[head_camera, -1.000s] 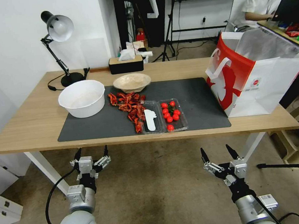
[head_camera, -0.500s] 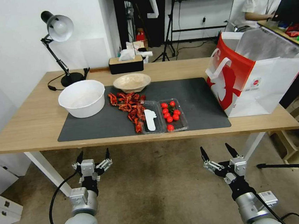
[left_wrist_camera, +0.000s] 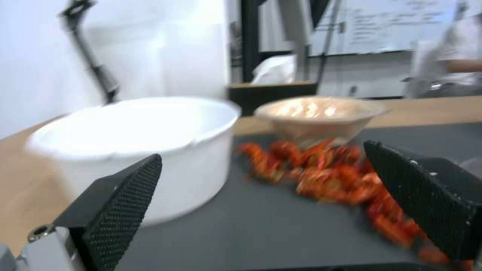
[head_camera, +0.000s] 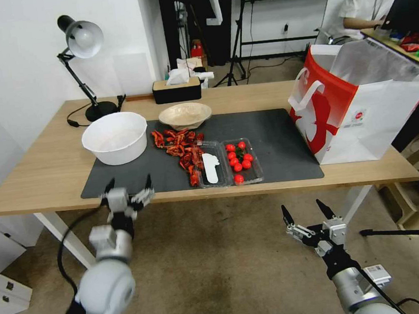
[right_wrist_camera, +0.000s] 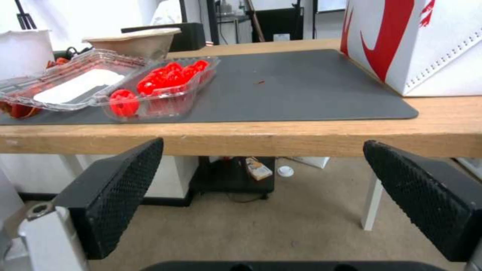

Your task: Pick up the trash from the table and place it into the takeout bag.

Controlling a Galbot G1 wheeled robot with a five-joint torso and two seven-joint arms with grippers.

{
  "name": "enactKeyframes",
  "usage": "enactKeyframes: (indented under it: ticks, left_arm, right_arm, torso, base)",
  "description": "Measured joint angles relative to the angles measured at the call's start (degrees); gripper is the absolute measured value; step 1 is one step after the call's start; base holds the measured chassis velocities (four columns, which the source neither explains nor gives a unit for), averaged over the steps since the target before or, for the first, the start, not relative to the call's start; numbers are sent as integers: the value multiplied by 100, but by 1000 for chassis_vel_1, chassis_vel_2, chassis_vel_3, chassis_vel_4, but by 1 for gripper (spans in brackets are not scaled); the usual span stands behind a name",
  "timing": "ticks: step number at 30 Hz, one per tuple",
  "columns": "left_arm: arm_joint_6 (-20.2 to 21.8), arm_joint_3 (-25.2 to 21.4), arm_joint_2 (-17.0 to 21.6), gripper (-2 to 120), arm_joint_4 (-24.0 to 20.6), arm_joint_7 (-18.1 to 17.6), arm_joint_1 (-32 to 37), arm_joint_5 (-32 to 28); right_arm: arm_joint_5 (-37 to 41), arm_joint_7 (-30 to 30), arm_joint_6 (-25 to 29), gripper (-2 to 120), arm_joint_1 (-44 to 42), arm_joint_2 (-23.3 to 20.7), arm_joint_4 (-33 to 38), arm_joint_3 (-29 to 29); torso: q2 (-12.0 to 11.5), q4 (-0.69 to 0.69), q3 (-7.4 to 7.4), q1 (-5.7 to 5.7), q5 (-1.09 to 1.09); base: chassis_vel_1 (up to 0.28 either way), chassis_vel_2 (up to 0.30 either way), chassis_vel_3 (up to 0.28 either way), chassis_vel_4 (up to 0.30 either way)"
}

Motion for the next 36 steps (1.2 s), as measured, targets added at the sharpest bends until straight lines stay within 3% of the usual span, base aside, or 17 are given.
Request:
enactKeyframes:
  ticks: [2,3,6,9,12,14,15,20,25,26,27,30,34,36]
  left_arm:
    - [6,56,75,100,49,63,-128,-94]
    - [73,197,263,100,150,176,-463,-561]
    - [218,285,356,100,187,193,-687,-1005]
    - [451,614,489,100,467,243,-1569,-2193]
    - [483,722,491,100,561,255,-1813,-2316]
    - [606,1156,488,100,927,316,-2579,-2618]
    - [606,1156,488,100,927,316,-2579,-2618]
    - [1020,1929,252,100,1476,100,-3613,-3606]
    - [1127,2099,147,100,1619,-56,-3830,-3842]
    - [1371,2228,-41,100,1811,-384,-4122,-4296]
    - [1371,2228,-41,100,1811,-384,-4122,-4296]
    - [1780,2253,-501,100,2432,-1091,-4665,-5227]
    - [1965,2203,-676,100,2710,-1516,-4846,-5547]
    - [2139,2056,-932,100,3052,-2028,-5041,-5924]
  right_arm:
    - [-3,1,0,100,-6,1,0,2]
    - [-10,3,0,100,-18,7,0,9]
    - [-14,7,0,100,-27,14,0,19]
    - [-32,13,-1,100,-64,55,-1,56]
    - [-38,14,0,100,-76,71,-1,69]
    - [-47,37,-6,100,-125,103,28,98]
    - [-47,37,-6,100,-125,103,28,98]
    - [-83,68,-30,100,-205,176,78,155]
    - [-114,75,-30,100,-225,198,89,169]
    - [-151,80,-30,100,-262,227,102,186]
    - [-151,80,-30,100,-262,227,102,186]
    - [-197,92,-30,100,-341,282,131,238]
    - [-212,100,-30,100,-358,297,145,261]
    - [-249,132,-30,100,-362,319,155,266]
  torso:
    - [0,0,0,0,-2]
    - [0,0,0,0,-2]
    - [0,1,0,0,-1]
    - [0,1,0,0,-2]
    - [0,0,0,0,-2]
    - [0,-1,0,0,0]
    - [0,-1,0,0,0]
    - [0,0,0,0,0]
    - [0,0,1,1,0]
    - [0,-1,1,0,-2]
    - [0,-1,1,0,-2]
    - [0,-1,0,1,-1]
    - [0,1,0,0,0]
    - [0,1,0,1,-1]
  base:
    - [0,0,0,0]
    - [0,0,0,0]
    - [0,0,0,0]
    - [0,0,0,0]
    - [0,0,0,0]
    - [0,0,0,0]
    - [0,0,0,0]
    - [0,0,0,0]
    - [0,0,0,0]
    - [0,0,0,0]
    - [0,0,0,0]
    - [0,0,0,0]
    - [0,0,0,0]
    - [0,0,0,0]
